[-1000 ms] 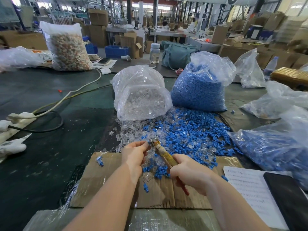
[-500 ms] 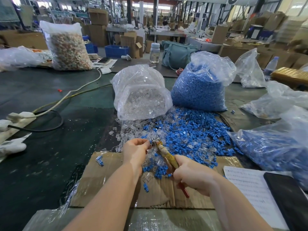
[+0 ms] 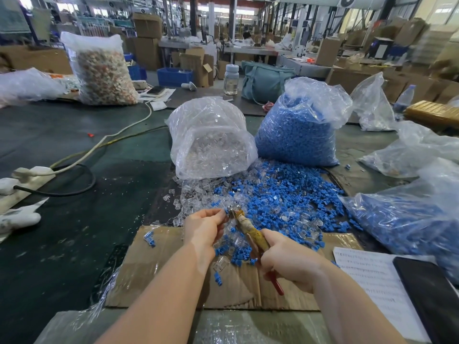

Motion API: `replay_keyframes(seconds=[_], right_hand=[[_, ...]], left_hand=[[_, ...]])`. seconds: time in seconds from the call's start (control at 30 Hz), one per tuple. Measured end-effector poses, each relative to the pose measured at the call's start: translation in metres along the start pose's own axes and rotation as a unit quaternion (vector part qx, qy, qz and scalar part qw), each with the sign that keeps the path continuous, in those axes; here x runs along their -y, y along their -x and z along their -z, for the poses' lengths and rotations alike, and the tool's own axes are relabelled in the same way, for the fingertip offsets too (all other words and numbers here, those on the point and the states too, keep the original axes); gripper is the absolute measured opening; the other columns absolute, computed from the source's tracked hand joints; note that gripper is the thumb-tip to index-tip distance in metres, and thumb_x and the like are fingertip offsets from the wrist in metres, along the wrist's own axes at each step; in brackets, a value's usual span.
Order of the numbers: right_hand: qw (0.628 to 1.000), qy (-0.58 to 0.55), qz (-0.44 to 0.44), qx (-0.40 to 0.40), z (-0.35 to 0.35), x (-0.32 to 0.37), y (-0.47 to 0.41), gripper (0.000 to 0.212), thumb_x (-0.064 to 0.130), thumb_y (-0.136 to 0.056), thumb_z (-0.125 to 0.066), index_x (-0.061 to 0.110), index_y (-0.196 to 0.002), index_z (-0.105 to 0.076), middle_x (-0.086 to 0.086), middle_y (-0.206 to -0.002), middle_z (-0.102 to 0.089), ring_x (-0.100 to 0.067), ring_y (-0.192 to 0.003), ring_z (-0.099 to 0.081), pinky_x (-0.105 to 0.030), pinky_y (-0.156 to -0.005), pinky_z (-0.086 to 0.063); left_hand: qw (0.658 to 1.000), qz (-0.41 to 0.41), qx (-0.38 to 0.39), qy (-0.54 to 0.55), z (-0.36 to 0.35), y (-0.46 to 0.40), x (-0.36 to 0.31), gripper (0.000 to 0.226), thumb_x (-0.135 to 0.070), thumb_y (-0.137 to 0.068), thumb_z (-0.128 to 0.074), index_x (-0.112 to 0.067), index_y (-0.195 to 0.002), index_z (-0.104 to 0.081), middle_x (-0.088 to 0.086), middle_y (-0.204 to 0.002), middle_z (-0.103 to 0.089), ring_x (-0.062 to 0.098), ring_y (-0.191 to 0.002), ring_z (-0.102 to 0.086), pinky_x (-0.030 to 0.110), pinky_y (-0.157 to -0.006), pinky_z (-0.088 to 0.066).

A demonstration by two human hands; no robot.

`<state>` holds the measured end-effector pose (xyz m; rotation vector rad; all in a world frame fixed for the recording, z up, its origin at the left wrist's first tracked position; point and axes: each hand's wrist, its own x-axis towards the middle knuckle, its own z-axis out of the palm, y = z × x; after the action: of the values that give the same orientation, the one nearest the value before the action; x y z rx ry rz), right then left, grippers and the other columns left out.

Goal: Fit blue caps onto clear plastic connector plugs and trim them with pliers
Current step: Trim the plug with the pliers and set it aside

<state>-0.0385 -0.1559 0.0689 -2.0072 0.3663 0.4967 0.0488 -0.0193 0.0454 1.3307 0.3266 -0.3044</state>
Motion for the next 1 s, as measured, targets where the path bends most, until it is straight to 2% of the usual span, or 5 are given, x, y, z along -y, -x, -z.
replay_keyframes(seconds=[0.2, 0.5, 0.73, 0.87, 1.0], right_hand=[[0.998, -0.061, -0.011, 0.01, 0.003, -0.005, 0.0, 0.035, -0.009, -0.074, -0.043, 0.008, -0.104, -0.05, -0.009, -0.089, -0.043, -0.023, -0.079, -0.044, -0.036, -0.072, -0.042], [1.0, 0.009, 0.029, 0.002, 0.0, 0.002, 0.008, 0.03, -0.013, -0.075, -0.038, 0.017, -0.079, -0.038, -0.006, -0.078, -0.037, -0.016, -0.066, -0.034, -0.027, -0.057, -0.029], [0.995, 0.089, 0.042, -0.027, -0.008, 0.002, 0.005, 0.02, 0.001, -0.089, -0.041, 0.019, -0.081, -0.037, -0.005, -0.081, -0.042, -0.02, -0.071, -0.041, -0.035, -0.065, -0.041], [0.989, 0.134, 0.039, -0.039, -0.009, 0.001, 0.005, 0.016, 0.004, -0.092, -0.041, 0.018, -0.086, -0.038, -0.005, -0.081, -0.046, -0.019, -0.068, -0.044, -0.032, -0.062, -0.044], [0.986, 0.161, 0.036, -0.036, -0.009, 0.001, 0.006, 0.018, 0.001, -0.091, -0.039, 0.019, -0.087, -0.037, -0.005, -0.078, -0.046, -0.017, -0.063, -0.042, -0.026, -0.052, -0.038]], left_hand=[[1.0, 0.008, 0.004, 0.018, -0.002, 0.001, -0.002, 0.005, -0.001, -0.083, -0.063, -0.005, -0.085, -0.065, 0.004, -0.069, -0.064, 0.006, -0.05, -0.054, 0.015, -0.044, -0.046], [0.998, -0.041, -0.005, -0.05, -0.002, 0.001, -0.003, 0.006, -0.002, -0.085, -0.062, -0.003, -0.09, -0.065, 0.009, -0.078, -0.063, 0.01, -0.056, -0.053, 0.015, -0.045, -0.045], [0.999, -0.034, -0.004, -0.035, -0.002, 0.002, -0.002, 0.005, 0.001, -0.084, -0.062, -0.002, -0.088, -0.065, 0.008, -0.075, -0.063, 0.011, -0.058, -0.055, 0.016, -0.048, -0.048], [0.999, -0.017, -0.006, -0.029, 0.0, 0.002, 0.004, 0.004, 0.001, -0.084, -0.062, -0.002, -0.086, -0.064, 0.008, -0.074, -0.063, 0.012, -0.059, -0.056, 0.019, -0.052, -0.048], [1.0, -0.002, -0.002, -0.024, 0.001, 0.003, 0.009, 0.004, 0.0, -0.084, -0.062, -0.004, -0.084, -0.063, 0.008, -0.073, -0.062, 0.012, -0.058, -0.055, 0.019, -0.051, -0.048]])
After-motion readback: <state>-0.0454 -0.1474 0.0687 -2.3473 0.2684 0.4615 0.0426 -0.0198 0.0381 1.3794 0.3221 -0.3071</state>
